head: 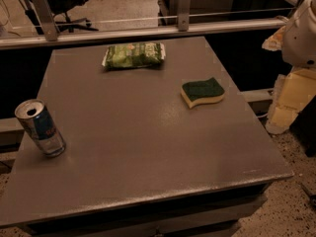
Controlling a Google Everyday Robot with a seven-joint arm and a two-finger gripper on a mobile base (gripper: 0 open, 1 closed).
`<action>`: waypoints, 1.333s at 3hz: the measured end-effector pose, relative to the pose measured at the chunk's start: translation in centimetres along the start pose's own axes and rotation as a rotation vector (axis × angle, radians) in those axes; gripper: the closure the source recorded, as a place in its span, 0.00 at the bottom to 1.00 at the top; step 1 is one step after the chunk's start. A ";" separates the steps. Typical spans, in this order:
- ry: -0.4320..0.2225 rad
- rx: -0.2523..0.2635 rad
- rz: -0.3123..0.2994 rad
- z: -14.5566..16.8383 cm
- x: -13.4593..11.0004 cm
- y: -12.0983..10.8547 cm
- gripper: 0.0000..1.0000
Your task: Knock redbull can over
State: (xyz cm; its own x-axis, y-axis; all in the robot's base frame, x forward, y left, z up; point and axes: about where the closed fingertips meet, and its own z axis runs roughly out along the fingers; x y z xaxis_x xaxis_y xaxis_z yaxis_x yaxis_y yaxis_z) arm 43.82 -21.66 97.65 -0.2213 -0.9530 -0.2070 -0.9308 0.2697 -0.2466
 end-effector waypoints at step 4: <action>-0.503 -0.165 -0.041 8.2 -14.5 4.8 0.00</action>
Offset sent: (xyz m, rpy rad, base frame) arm 0.0227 0.0583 -0.0388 0.3959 0.0386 0.1326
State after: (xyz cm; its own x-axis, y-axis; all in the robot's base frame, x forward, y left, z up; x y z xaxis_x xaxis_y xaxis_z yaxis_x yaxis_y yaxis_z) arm 44.98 -5.45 91.65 -0.0548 -0.7672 -0.6390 -0.9782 0.1696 -0.1197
